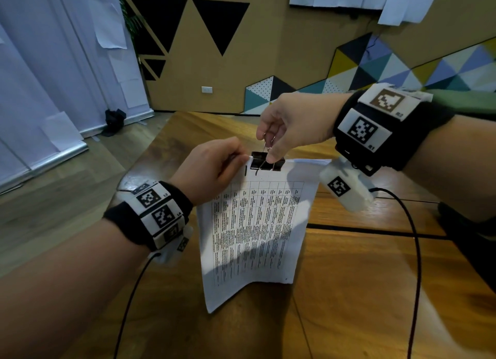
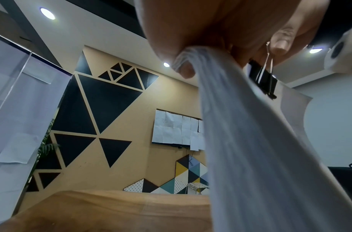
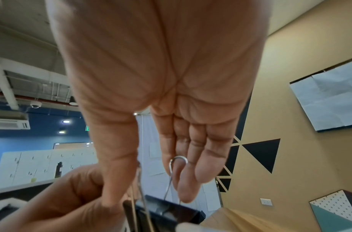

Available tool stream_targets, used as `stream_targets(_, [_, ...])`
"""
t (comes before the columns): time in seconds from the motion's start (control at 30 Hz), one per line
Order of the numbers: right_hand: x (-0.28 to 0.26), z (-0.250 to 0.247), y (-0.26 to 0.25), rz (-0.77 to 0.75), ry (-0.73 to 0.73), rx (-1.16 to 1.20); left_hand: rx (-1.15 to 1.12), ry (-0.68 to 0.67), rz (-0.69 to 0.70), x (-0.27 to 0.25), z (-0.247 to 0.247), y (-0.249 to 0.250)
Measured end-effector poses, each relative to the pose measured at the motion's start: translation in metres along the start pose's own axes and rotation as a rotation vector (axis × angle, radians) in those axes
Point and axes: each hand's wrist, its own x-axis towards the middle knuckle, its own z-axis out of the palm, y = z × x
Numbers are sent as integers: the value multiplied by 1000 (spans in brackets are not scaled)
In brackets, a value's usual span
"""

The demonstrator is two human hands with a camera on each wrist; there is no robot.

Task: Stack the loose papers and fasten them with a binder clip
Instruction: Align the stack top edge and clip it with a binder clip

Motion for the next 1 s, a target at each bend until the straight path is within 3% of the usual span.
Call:
stream_targets(0.27, [3,3,8,-13,13,13,-23,-139,-72,-4,-16,-11])
stream_targets(0.33, [5,2,14,-7,-8,74,-176,-111,-227,-11,-21,-20])
stream_targets(0.4, [8,0,21,6,-45,174,-537,-49,-473,-19,-22,-28])
stream_targets(0.5, [12,-3,30,39,-97,362,-901,-122,-711,-35,-14,-33])
stream_targets(0.57, [15,-4,33,45,-122,423,-963,-112,-743,-42,-3,-29])
stream_targets(0.7, [17,-1,34,48,-89,423,-1010,91,-763,-44,16,-22])
stream_targets(0.87, [12,10,35,-15,216,296,-905,200,-770,-54,28,-23])
stream_targets(1.0, [10,34,37,-38,133,136,-885,247,-789,-59,30,-20])
